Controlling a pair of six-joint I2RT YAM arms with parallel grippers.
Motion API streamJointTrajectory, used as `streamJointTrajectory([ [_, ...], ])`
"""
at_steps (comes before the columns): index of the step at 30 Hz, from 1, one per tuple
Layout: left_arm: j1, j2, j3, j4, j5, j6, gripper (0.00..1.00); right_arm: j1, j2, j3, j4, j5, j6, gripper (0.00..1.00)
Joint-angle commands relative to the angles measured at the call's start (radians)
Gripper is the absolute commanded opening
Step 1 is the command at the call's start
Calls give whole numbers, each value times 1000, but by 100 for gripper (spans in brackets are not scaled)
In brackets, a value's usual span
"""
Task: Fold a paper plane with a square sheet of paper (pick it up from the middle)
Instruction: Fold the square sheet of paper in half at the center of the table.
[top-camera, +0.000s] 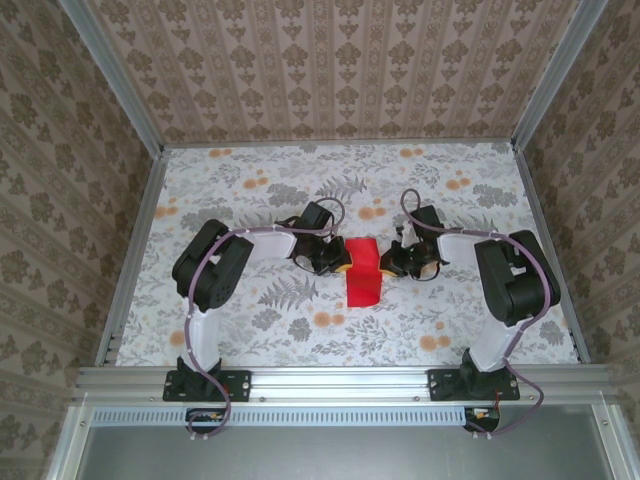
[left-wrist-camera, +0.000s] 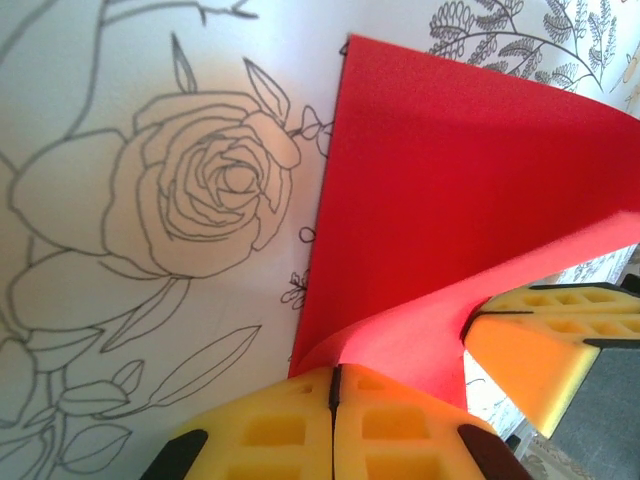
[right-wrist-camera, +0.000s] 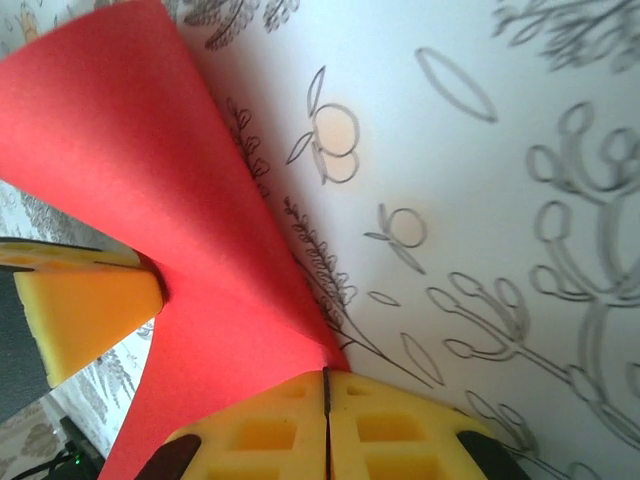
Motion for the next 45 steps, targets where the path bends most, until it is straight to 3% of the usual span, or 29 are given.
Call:
streamJointTrajectory([
  [1,7,82,-34,-231,-122,25,5,-17,-66,-15,-33,66,-11,8],
  [11,3,88,-14,-254,-122,45,5,51,58,82,90,-59,38,8],
  [25,9,88,-40,-250,-116,27,1,-63,80,58,70,161,92,6],
  [30,8,89,-34,-250,-116,33,1,-50,-1,63,168,74,99,5],
  [36,8,90,-27,-256,-119,38,1,19,23,87,213,-25,98,5],
  [41,8,91,-27,-257,-117,40,1,32,105,133,188,-37,96,6],
  [45,13,86,-39,-249,-118,36,1,25,152,169,139,32,88,6],
])
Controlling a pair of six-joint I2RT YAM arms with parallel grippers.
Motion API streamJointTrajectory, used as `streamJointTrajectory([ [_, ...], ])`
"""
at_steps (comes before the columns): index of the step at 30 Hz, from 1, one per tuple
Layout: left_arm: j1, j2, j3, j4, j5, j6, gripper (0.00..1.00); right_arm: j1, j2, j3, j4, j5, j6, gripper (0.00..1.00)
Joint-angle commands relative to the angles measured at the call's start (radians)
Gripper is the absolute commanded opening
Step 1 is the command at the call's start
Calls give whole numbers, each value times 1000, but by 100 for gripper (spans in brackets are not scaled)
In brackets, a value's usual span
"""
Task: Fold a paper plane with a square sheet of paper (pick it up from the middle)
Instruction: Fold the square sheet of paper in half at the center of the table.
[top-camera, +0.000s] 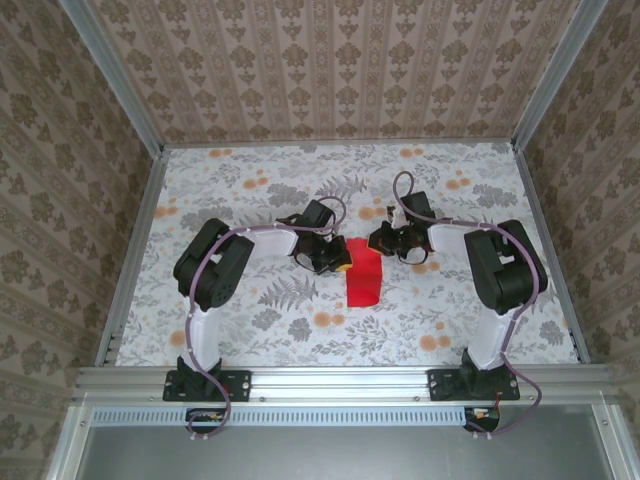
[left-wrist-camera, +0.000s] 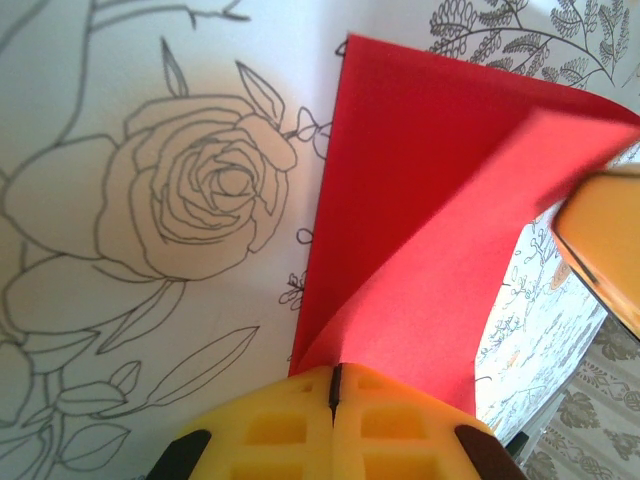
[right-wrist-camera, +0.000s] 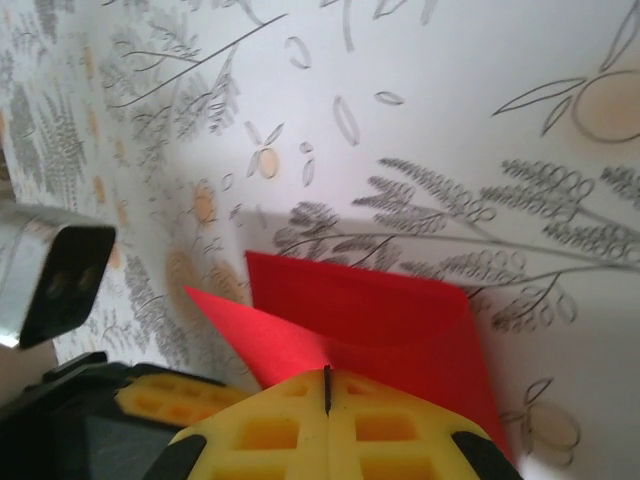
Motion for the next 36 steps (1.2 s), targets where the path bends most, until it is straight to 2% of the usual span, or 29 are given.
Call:
streamJointTrajectory([
  [1,15,76,-74,-197,-115,10,1,-13,40,39,-52,51,-4,6],
  [8,15,73,-88,-190,-115,8,1,-76,67,52,-35,167,38,6],
  [13,15,71,-88,-187,-115,11,0,-96,25,71,-61,238,46,5],
  [19,13,71,-79,-188,-116,19,0,-73,-158,-29,-53,112,31,6],
  [25,12,77,-75,-184,-117,26,0,3,-213,-163,-96,-40,63,6],
  [29,11,85,-70,-184,-117,35,0,43,-220,-232,-72,-74,86,6],
  [36,11,87,-71,-185,-123,45,0,56,-210,-289,-81,-74,83,6],
])
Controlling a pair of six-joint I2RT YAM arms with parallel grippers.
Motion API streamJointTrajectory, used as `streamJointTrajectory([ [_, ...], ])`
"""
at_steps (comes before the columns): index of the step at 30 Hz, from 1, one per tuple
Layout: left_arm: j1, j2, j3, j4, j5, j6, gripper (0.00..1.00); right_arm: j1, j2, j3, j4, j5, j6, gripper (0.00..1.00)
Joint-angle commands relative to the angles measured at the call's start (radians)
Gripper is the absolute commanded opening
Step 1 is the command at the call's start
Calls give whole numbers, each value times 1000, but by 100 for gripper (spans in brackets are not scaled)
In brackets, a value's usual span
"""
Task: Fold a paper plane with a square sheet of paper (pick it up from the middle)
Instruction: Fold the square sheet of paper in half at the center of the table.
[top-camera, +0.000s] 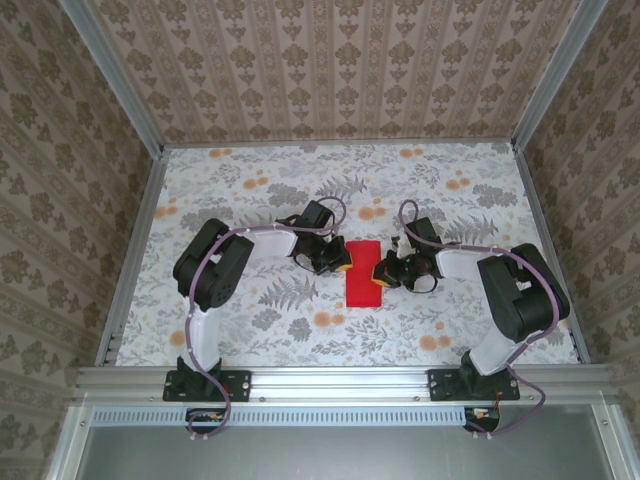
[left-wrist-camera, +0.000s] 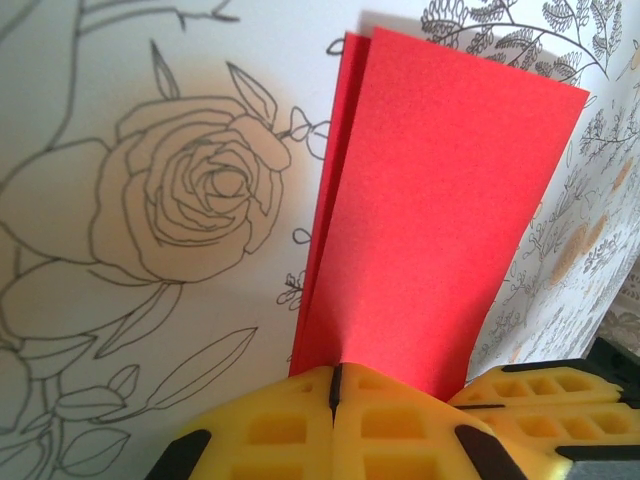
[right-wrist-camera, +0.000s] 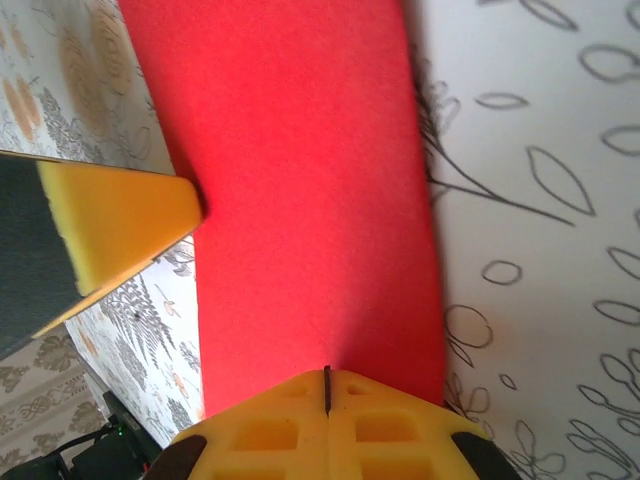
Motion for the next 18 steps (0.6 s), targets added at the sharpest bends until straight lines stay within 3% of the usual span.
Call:
streamJointTrajectory([
  [1,9,89,-60,-201,-130,28,0,8,8,-23,-28,-29,5,6],
  [11,9,90,-68,-195,-133,27,0,11,3,-58,-120,15,-31,6],
  [18,11,89,-68,-193,-132,30,0,47,-56,12,-82,-70,-30,7],
])
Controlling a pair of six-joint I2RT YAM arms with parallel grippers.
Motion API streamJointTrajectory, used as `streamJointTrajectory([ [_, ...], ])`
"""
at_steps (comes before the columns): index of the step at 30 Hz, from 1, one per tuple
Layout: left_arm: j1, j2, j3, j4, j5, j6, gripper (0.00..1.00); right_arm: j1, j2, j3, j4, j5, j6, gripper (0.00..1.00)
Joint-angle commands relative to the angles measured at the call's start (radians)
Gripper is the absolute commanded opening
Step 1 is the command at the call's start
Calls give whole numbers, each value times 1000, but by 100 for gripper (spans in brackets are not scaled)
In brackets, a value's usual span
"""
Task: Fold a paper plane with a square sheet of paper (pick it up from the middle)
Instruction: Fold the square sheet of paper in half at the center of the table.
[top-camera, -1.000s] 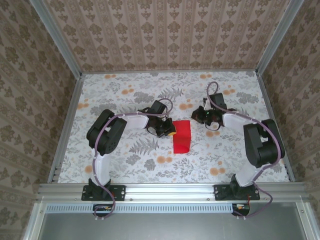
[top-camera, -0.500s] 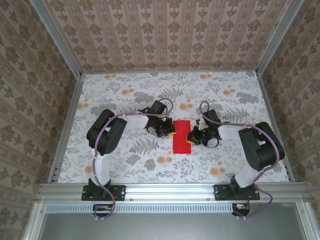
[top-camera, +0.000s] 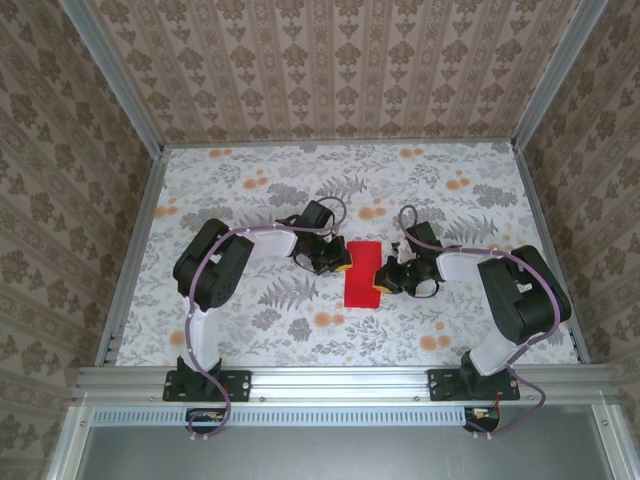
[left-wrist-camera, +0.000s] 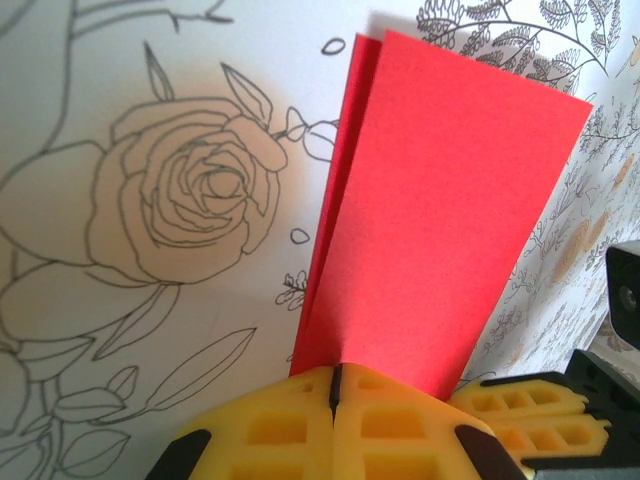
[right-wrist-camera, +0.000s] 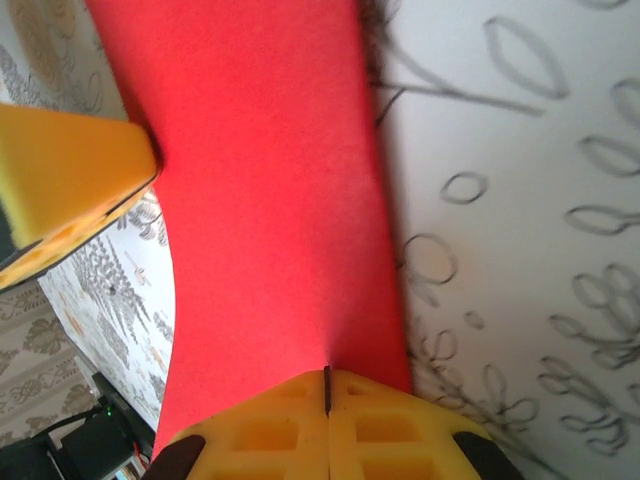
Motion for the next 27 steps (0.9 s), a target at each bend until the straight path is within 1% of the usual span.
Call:
streamJointTrajectory([
  [1,12,90,-68,-194,-131,21,0,39,-35,41,-57,-55,-12,7],
  [7,14,93,-68,-193,-133,22,0,56,-7,-7,-122,-9,-26,7],
  [15,18,106,-70,-189,-130,25,0,56,-34,-91,-145,23,-30,7],
  [23,21,107,-74,-187,-133,32,0,56,-130,-197,-156,60,18,10],
  [27,23,107,-56,-200,-134,55,0,55,-157,-201,-178,71,9,10],
])
